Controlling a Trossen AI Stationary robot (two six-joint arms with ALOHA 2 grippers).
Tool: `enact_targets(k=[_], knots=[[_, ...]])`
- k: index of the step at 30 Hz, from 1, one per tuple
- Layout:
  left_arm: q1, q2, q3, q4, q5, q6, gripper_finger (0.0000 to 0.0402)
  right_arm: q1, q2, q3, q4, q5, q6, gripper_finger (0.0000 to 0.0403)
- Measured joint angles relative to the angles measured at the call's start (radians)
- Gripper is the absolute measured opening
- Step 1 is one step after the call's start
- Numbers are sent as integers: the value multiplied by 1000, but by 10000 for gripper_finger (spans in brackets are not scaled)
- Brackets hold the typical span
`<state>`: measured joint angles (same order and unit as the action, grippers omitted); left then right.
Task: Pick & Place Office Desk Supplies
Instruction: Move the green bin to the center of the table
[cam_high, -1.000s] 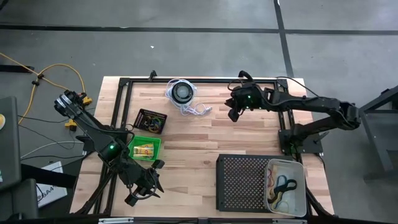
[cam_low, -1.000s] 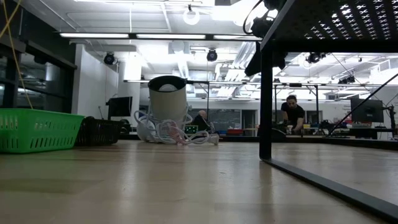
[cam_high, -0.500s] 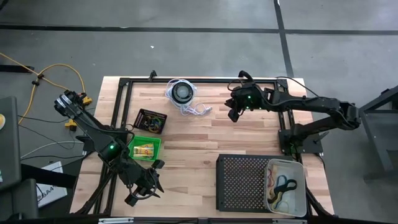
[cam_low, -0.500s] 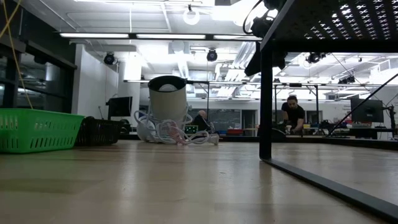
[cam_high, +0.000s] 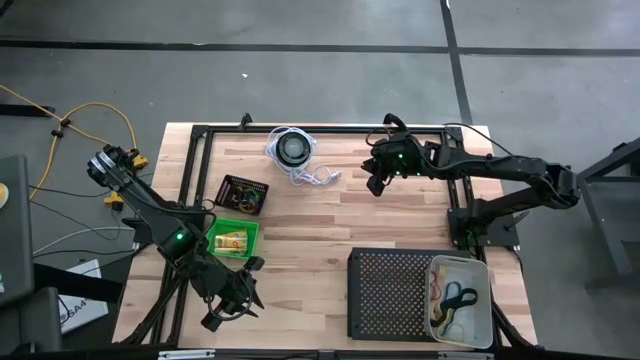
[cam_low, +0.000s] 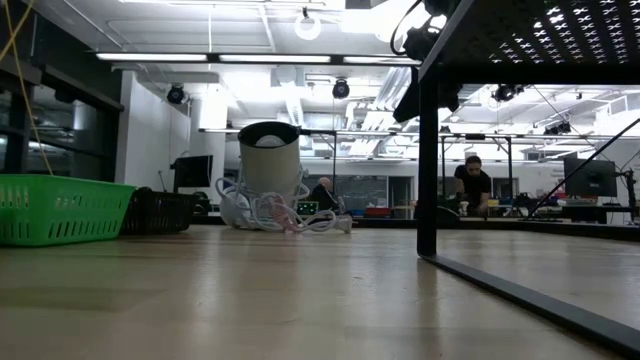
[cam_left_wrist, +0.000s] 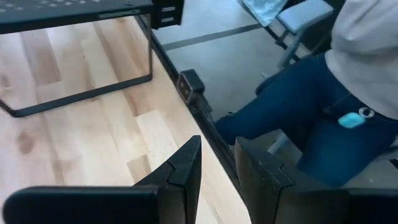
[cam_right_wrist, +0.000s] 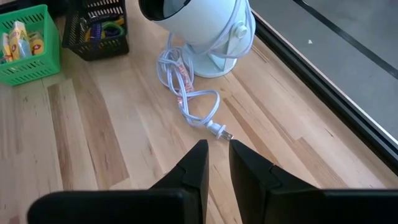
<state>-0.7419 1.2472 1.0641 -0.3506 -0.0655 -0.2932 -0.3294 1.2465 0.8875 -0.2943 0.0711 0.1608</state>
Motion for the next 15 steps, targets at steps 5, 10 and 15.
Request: enact_targets(k=[5,10,15], knots=[[18,0,0,-25,-101,-12,93,0,0,0,0,0,0,51],[72,0,0,-113,-136,-91,93,0,0,0,0,0,0,51],[128,0,0,-291,-136,-224,93,0,0,0,0,0,0,51]])
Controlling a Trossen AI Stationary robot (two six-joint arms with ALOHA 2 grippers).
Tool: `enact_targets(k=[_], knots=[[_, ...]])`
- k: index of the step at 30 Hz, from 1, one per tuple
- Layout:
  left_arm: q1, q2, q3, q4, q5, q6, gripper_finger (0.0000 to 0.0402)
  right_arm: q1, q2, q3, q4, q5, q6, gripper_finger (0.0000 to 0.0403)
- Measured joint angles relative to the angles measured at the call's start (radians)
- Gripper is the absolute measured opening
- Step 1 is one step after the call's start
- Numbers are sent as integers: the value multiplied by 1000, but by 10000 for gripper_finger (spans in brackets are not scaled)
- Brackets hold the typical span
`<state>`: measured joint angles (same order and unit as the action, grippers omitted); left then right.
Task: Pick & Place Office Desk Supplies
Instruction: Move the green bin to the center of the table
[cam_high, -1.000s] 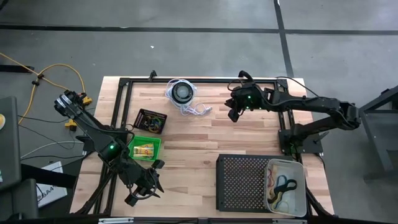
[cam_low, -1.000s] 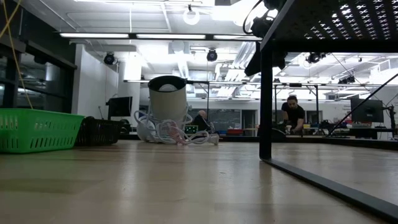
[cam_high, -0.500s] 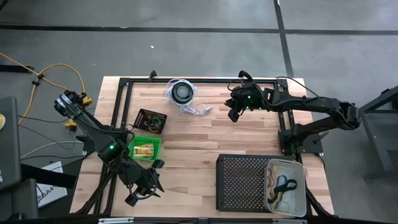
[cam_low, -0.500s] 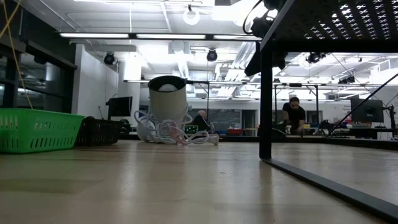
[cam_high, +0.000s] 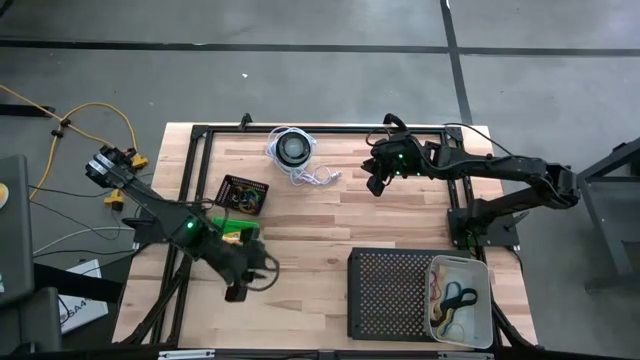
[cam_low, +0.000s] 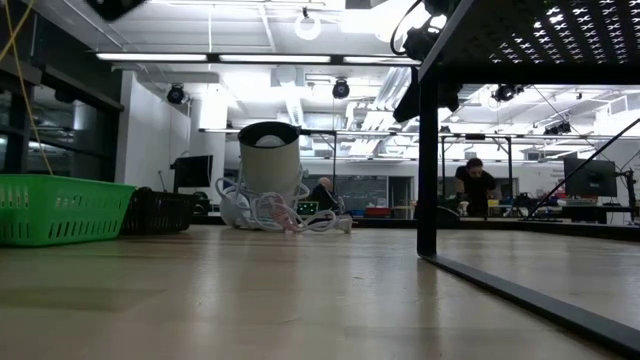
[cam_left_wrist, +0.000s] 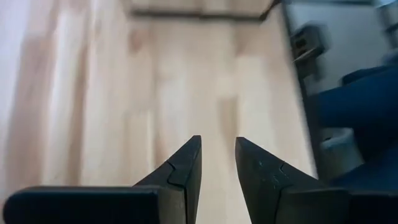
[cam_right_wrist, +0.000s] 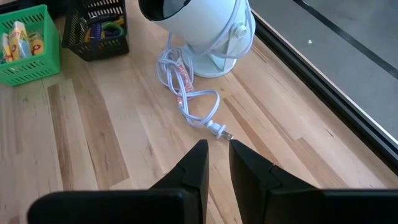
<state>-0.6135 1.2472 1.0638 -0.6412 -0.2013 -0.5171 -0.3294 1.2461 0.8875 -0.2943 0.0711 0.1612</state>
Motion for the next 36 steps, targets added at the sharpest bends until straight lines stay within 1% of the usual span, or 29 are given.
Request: enact_targets(k=[3,6,10,14,18,24,31,36], knots=[[29,0,0,-90,-8,-41,93,0,0,0,0,0,0,51],[46,0,0,-140,-32,-53,93,0,0,0,0,0,0,51],[47,0,-14,-181,-74,-88,93,0,0,0,0,0,0,51],[41,0,-51,-200,-90,-156,93,0,0,0,0,0,0,51],[15,0,-85,-233,-99,-248,93,0,0,0,0,0,0,51],[-47,0,-120,-342,-128,-373,93,0,0,0,0,0,0,51],[-129,0,-198,-375,-150,-375,93,0,0,0,0,0,0,51],[-162,0,-254,-376,-150,-376,93,0,0,0,0,0,0,51]])
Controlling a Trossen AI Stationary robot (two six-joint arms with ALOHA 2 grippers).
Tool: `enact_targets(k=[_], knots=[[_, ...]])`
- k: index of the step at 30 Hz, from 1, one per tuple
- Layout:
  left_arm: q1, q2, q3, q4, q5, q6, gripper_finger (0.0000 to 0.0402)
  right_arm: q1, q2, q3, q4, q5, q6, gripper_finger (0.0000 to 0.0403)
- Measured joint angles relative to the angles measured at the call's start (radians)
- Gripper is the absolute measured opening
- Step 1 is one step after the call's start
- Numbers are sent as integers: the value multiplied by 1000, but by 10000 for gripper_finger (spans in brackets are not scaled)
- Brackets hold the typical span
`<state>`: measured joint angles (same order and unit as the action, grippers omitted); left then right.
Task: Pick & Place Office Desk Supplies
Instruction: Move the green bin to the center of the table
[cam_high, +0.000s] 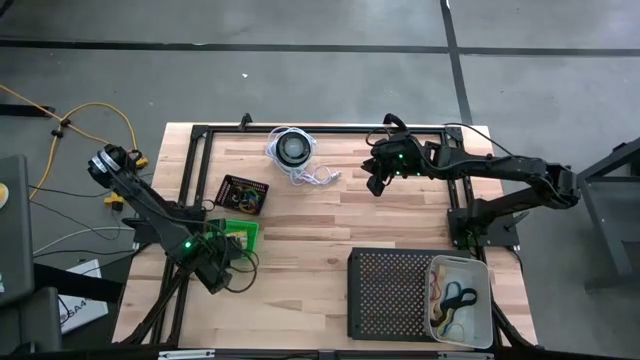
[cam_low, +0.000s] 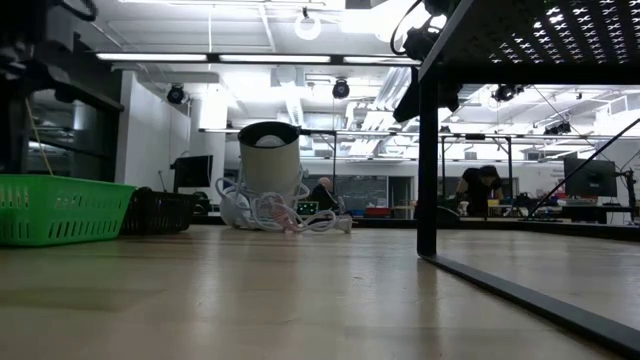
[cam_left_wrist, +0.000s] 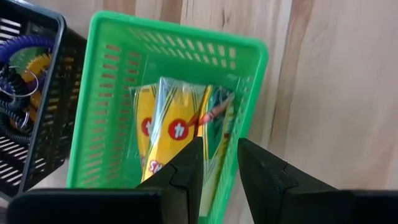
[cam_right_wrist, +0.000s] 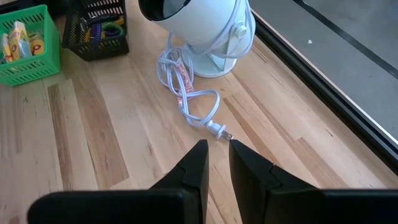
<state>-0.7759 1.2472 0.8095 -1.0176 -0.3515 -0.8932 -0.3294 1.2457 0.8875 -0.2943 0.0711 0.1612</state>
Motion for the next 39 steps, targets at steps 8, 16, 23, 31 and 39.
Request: enact_targets(k=[8,16,23,31,39], knots=[[-22,0,-24,5,0,2,93,0,0,0,0,0,0,51],[-22,0,-37,29,21,3,93,0,0,0,0,0,0,51],[-21,0,-37,27,24,25,93,0,0,0,0,0,0,51],[-13,-31,-37,17,12,59,93,0,0,0,0,0,0,51],[7,-62,-38,8,20,62,93,0,0,0,0,0,0,51]])
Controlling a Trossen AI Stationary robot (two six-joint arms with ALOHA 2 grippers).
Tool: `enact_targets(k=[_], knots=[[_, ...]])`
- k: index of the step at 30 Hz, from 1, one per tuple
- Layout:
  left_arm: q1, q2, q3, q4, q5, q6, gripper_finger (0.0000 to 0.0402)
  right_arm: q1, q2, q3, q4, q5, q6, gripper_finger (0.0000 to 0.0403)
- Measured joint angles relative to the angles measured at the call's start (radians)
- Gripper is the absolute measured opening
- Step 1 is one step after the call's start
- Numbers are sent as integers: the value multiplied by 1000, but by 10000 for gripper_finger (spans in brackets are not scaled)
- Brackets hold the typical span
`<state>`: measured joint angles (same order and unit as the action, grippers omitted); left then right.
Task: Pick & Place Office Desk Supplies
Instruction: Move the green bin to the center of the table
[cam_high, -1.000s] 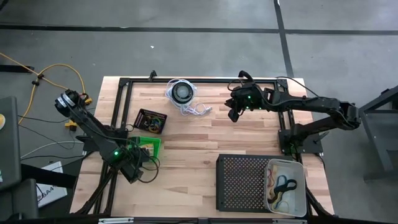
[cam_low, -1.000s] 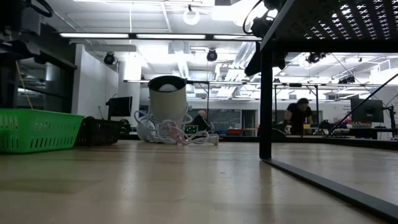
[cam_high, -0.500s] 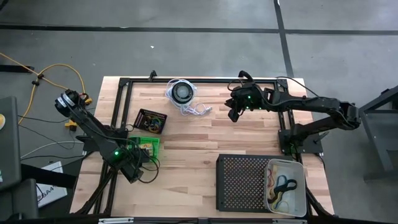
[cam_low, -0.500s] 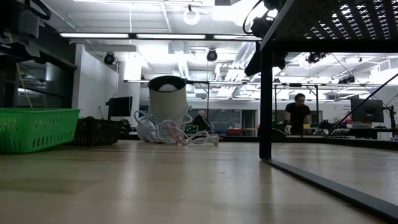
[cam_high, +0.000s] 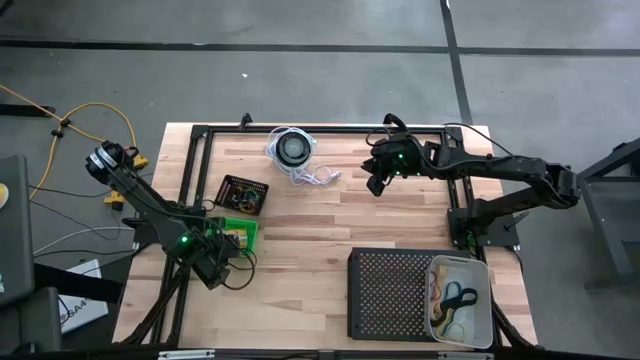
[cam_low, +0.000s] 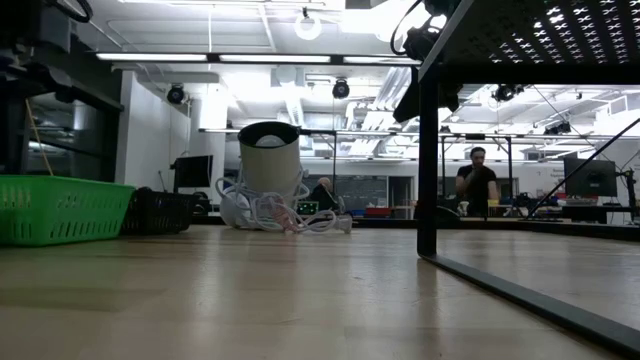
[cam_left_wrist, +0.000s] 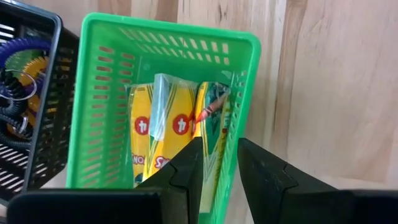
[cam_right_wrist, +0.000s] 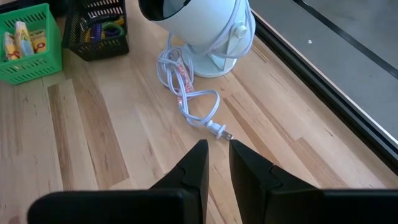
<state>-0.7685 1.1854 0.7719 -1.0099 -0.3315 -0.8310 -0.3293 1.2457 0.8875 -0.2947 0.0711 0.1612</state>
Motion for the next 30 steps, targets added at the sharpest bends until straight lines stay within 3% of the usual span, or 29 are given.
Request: enact_targets(k=[30], knots=[[0,128,-2,91,82,0,93,0,0,0,0,0,0,51]])
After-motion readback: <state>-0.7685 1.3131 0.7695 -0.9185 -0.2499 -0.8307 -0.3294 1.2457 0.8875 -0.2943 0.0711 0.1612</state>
